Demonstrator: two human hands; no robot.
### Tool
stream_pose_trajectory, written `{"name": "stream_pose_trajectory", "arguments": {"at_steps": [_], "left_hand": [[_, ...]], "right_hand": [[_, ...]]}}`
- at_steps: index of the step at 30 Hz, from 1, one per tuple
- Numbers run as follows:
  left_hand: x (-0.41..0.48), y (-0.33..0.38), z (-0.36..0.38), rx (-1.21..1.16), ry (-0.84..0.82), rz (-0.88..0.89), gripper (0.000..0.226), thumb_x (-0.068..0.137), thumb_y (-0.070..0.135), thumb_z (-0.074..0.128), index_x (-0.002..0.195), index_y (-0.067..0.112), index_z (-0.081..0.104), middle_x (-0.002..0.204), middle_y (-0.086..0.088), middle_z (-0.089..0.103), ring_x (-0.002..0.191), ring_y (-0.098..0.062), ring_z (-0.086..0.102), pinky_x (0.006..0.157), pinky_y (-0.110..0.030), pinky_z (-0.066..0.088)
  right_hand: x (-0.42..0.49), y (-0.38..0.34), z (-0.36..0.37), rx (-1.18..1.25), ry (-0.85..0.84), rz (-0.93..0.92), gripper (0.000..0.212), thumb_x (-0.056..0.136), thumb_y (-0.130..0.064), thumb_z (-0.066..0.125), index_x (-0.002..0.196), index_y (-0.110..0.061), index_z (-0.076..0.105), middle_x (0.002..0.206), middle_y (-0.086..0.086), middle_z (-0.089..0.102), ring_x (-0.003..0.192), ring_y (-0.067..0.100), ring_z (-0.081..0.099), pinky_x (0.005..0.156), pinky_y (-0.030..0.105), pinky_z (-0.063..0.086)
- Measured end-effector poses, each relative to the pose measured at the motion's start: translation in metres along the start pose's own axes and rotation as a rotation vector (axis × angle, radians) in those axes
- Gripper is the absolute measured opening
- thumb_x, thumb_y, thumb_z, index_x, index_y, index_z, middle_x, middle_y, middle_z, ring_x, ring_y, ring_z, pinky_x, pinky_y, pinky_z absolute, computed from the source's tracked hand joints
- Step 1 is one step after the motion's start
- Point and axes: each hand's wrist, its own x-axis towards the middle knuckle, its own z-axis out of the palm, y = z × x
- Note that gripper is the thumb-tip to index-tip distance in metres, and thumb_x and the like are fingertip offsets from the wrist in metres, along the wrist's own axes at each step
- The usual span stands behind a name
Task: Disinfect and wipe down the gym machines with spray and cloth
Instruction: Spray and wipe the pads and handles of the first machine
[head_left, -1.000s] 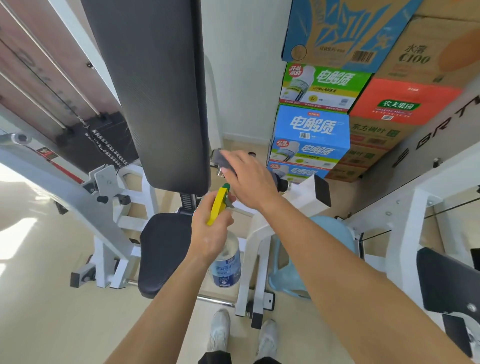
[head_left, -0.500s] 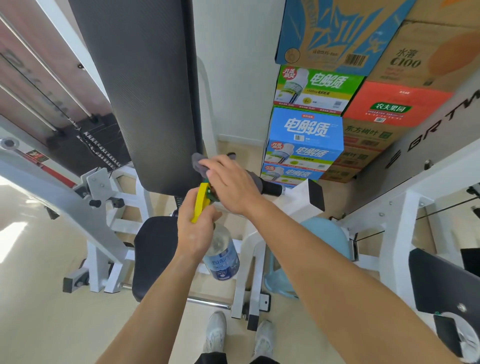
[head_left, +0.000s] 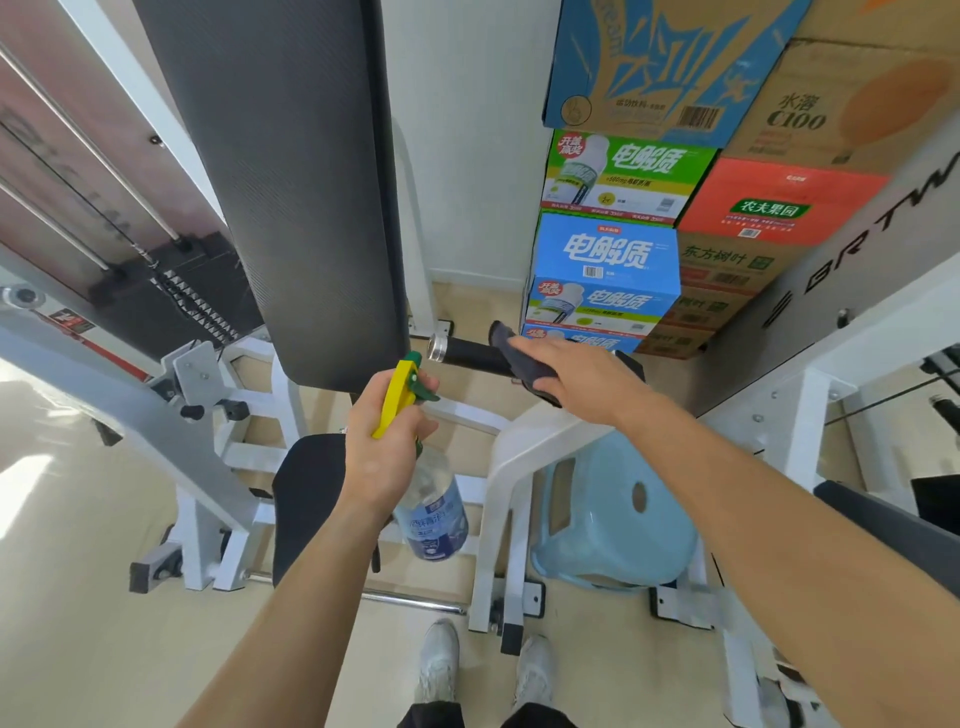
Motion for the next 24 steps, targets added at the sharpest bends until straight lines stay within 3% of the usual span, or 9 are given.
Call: {"name": "stream_pose_trajectory", "arguments": {"at_steps": [4, 6, 10, 13, 16, 18, 20, 24], "left_hand": [[-0.001, 0.001, -0.008, 0.012, -0.013, 0.016, 0.04, 0.075, 0.003, 0.052, 0.096, 0.031, 0.071, 0.107, -0.001, 0.07, 0.111, -0.026, 0.064, 0.094, -0.062, 0.055], [-0.001, 0.001, -0.015, 0.011, -0.006, 0.016, 0.041, 0.073, 0.005, 0.052, 0.095, 0.034, 0.07, 0.107, -0.003, 0.07, 0.11, -0.026, 0.064, 0.093, -0.063, 0.055], [0.001, 0.0, -0.026, 0.025, 0.008, 0.005, 0.041, 0.072, 0.008, 0.052, 0.097, 0.034, 0.07, 0.107, 0.0, 0.071, 0.111, -0.026, 0.064, 0.096, -0.063, 0.054], [0.003, 0.0, -0.031, 0.035, 0.022, 0.011, 0.04, 0.072, 0.008, 0.053, 0.098, 0.033, 0.07, 0.106, 0.0, 0.072, 0.109, -0.027, 0.065, 0.095, -0.063, 0.054], [0.004, 0.001, -0.033, 0.033, 0.036, 0.016, 0.039, 0.072, 0.008, 0.054, 0.098, 0.031, 0.07, 0.105, 0.001, 0.072, 0.105, -0.026, 0.065, 0.093, -0.063, 0.054], [0.005, 0.001, -0.032, 0.032, 0.044, 0.016, 0.038, 0.071, 0.008, 0.054, 0.097, 0.031, 0.071, 0.104, -0.002, 0.072, 0.103, -0.031, 0.064, 0.091, -0.064, 0.054], [0.006, 0.002, -0.03, 0.037, 0.048, 0.013, 0.038, 0.069, 0.009, 0.054, 0.097, 0.03, 0.071, 0.102, -0.008, 0.07, 0.101, -0.037, 0.061, 0.09, -0.066, 0.053], [0.006, 0.002, -0.024, 0.046, 0.041, 0.012, 0.038, 0.069, 0.01, 0.053, 0.099, 0.026, 0.071, 0.102, -0.008, 0.069, 0.102, -0.035, 0.061, 0.092, -0.064, 0.054]], "right_hand": [[0.012, -0.005, -0.011, -0.075, -0.029, -0.02, 0.069, 0.085, -0.032, 0.075, 0.145, -0.037, 0.04, 0.133, 0.002, 0.062, 0.118, 0.028, 0.058, 0.093, 0.043, 0.051], [0.018, -0.013, -0.01, -0.109, 0.008, -0.046, 0.058, 0.081, -0.033, 0.076, 0.133, -0.033, 0.049, 0.119, 0.001, 0.067, 0.106, 0.027, 0.063, 0.081, 0.04, 0.054], [0.028, -0.037, -0.002, -0.045, 0.17, -0.076, 0.026, 0.086, -0.037, 0.06, 0.112, -0.033, 0.054, 0.098, -0.001, 0.069, 0.086, 0.026, 0.064, 0.068, 0.04, 0.056], [0.04, -0.061, 0.007, -0.031, 0.23, -0.106, 0.023, 0.089, -0.031, 0.057, 0.111, -0.029, 0.051, 0.097, 0.001, 0.067, 0.084, 0.029, 0.063, 0.063, 0.037, 0.051], [0.049, -0.082, 0.011, -0.028, 0.244, -0.097, 0.037, 0.087, -0.024, 0.063, 0.121, -0.021, 0.051, 0.106, 0.006, 0.066, 0.092, 0.03, 0.063, 0.067, 0.03, 0.038], [0.055, -0.095, 0.008, 0.02, 0.218, -0.096, 0.041, 0.084, -0.022, 0.067, 0.123, -0.019, 0.052, 0.106, 0.005, 0.066, 0.092, 0.029, 0.063, 0.068, 0.029, 0.036], [0.065, -0.105, -0.001, 0.106, 0.139, -0.117, 0.032, 0.081, -0.023, 0.068, 0.112, -0.024, 0.059, 0.098, 0.001, 0.067, 0.088, 0.025, 0.063, 0.064, 0.028, 0.04], [0.083, -0.101, -0.024, 0.338, -0.171, -0.148, 0.029, 0.073, -0.025, 0.081, 0.1, -0.024, 0.07, 0.093, -0.006, 0.067, 0.085, 0.01, 0.062, 0.061, 0.021, 0.046]]}}
